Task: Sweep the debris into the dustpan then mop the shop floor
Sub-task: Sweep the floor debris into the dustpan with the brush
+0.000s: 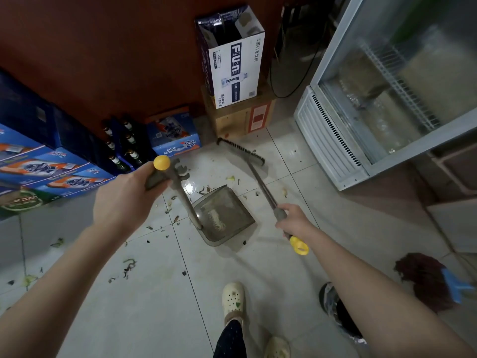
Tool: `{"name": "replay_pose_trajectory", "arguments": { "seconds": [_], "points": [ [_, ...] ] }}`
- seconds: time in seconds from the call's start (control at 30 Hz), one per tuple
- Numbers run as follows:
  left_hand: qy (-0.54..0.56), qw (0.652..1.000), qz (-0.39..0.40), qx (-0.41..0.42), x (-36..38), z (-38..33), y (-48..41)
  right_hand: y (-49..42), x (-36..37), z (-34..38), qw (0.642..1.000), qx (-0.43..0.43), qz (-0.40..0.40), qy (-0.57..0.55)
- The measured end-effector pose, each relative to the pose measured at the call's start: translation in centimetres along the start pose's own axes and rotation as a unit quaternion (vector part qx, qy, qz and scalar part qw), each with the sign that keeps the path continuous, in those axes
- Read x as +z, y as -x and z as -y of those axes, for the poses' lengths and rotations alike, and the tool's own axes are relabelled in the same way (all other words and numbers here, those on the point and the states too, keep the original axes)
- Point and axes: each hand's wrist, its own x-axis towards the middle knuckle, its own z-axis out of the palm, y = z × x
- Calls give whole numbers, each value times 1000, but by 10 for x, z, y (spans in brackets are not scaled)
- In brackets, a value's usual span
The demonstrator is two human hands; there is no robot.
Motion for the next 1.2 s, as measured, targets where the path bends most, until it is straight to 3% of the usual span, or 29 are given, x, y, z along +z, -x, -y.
{"name": "replay_pose_trajectory", "arguments": {
  "seconds": [0.53, 0.73, 1.03, 1.2],
  "points": [
    [22, 1000, -16, -2, 31, 21, -31, -118, 8, 48, 993, -28, 3, 113],
    [19, 999, -19, 20, 22, 17, -22, -89, 8, 46, 996, 5, 36, 78],
    [-9, 999, -7, 47, 11, 14, 17, -21, 8, -15, 998, 46, 37, -13],
    [-30, 999, 11, 37, 12, 15, 57, 22, 22, -51, 997, 51, 54, 7]
  ]
}}
